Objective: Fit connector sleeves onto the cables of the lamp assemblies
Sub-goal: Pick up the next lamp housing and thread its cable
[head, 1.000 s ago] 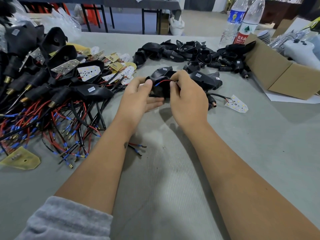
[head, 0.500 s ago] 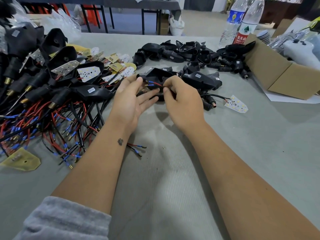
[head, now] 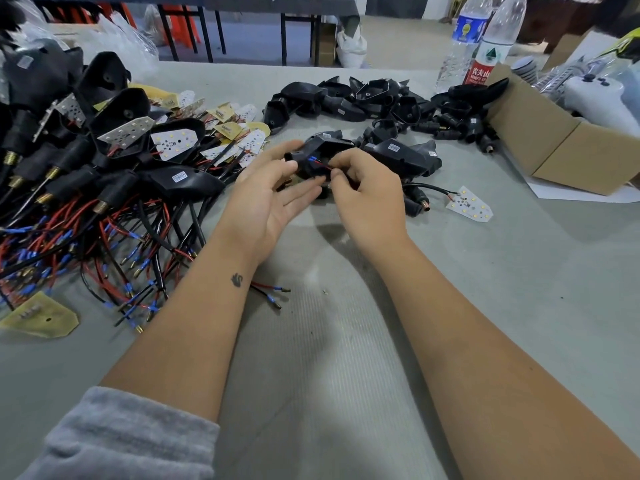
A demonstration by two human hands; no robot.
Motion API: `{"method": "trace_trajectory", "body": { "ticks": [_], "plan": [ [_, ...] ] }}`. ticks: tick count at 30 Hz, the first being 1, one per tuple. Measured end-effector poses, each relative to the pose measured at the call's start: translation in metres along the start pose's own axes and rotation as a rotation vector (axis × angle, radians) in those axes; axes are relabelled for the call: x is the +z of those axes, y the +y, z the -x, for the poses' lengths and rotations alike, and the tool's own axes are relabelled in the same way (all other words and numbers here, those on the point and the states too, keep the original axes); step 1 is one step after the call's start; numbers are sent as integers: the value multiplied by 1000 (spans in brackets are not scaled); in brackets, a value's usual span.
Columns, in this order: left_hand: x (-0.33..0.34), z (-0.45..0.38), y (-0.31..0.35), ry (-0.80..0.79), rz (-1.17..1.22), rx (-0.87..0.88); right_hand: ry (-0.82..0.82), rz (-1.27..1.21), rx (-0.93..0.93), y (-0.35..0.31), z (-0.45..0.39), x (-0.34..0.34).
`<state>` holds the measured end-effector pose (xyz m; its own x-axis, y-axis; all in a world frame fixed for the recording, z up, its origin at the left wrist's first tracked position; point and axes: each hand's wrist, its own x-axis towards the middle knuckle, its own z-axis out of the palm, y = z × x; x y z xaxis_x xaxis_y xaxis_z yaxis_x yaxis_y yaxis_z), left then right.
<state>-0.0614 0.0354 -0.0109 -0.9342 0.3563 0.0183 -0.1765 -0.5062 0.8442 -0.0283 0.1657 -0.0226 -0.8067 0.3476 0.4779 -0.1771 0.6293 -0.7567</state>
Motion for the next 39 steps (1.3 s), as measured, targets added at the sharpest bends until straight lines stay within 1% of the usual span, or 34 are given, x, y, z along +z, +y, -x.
{"method": "trace_trajectory", "body": {
  "ticks": [5, 11, 15, 21, 25, 29, 32, 35, 39],
  "plan": [
    [-1, 0, 0, -43, 18, 33, -22, -114, 45, -1, -2, 1],
    [-2, -1, -2, -22, -33, 81, -33, -92, 42, -1, 0, 1],
    [-3, -1, -1, -26, -49, 75, -26, -218, 54, -6, 1, -2],
    [-2, 0, -1, -25, -88, 38, 6, -371, 129, -11, 0, -4],
    [-2, -1, -2, -21, -114, 21, -4, -374, 154, -10, 0, -4],
    [-2, -2, -2, 0, 2, 30, -61, -319, 128, -8, 0, -3],
    [-3, -2, -2, -1, 30, 40, -82, -289, 111, -8, 1, -2],
    [-4, -2, -2, -1, -25, 19, -64, -324, 109, -8, 0, -3],
    [-1, -3, -6, -24, -181, -2, -41, -349, 94, -8, 0, -3]
  ]
}}
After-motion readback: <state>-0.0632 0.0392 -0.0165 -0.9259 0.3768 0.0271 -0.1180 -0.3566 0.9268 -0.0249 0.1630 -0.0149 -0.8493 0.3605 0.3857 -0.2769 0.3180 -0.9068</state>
